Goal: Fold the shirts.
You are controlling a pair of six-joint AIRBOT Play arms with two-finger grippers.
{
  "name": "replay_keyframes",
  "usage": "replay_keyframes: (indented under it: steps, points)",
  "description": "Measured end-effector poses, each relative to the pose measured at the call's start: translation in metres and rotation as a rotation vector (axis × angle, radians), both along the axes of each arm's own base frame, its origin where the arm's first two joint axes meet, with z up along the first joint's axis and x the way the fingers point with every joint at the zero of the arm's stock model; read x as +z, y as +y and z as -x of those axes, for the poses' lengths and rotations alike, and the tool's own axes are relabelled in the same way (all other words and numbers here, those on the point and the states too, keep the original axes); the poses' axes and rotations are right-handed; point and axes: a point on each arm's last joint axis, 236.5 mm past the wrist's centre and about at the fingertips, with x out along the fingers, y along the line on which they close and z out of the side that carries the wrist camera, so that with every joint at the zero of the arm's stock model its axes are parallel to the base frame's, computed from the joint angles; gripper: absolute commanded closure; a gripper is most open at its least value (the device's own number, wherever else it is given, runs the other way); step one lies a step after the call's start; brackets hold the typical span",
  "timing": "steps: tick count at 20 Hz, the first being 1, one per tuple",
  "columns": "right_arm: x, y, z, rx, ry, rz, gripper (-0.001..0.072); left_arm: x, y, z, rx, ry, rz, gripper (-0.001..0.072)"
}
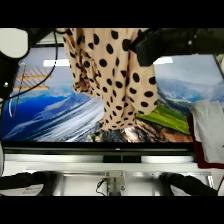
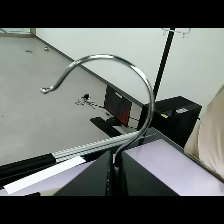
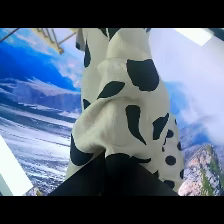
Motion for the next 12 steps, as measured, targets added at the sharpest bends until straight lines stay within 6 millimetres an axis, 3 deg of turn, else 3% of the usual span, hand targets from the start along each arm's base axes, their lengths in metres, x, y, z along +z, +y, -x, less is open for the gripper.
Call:
replay_keyframes:
  steps: [2,6,7,8,9,10,12]
  points:
    - [-0.001,0.002,-0.002,0.003,0.002,-0.006,0.0661,0.000,0.001,-0.001,0.002,0.004,0.007,0.0663]
    - [-0.002,0.004,0.000,0.011,0.010,-0.010,0.0669,0.001,0.001,-0.001,0.002,0.007,0.020,0.0643]
    - [-0.001,0.005,-0.001,0.013,0.006,-0.011,0.0669,0.003,0.002,-0.001,0.003,0.005,0.025,0.0516]
    - [-0.001,0.005,-0.001,0.013,0.005,-0.011,0.0669,0.007,0.003,-0.001,0.005,0.000,0.044,0.0304]
    - [-0.001,0.004,-0.002,0.012,0.001,-0.010,0.0669,0.008,0.004,-0.001,0.006,-0.002,0.044,0.0142]
    - [0.004,0.005,-0.004,0.008,-0.020,-0.022,0.0670,0.007,0.005,-0.002,0.009,-0.001,0.041,0.0067]
    - [0.017,0.007,-0.009,0.000,-0.069,-0.055,0.0670,0.007,0.009,-0.004,0.020,-0.005,0.037,0.0064]
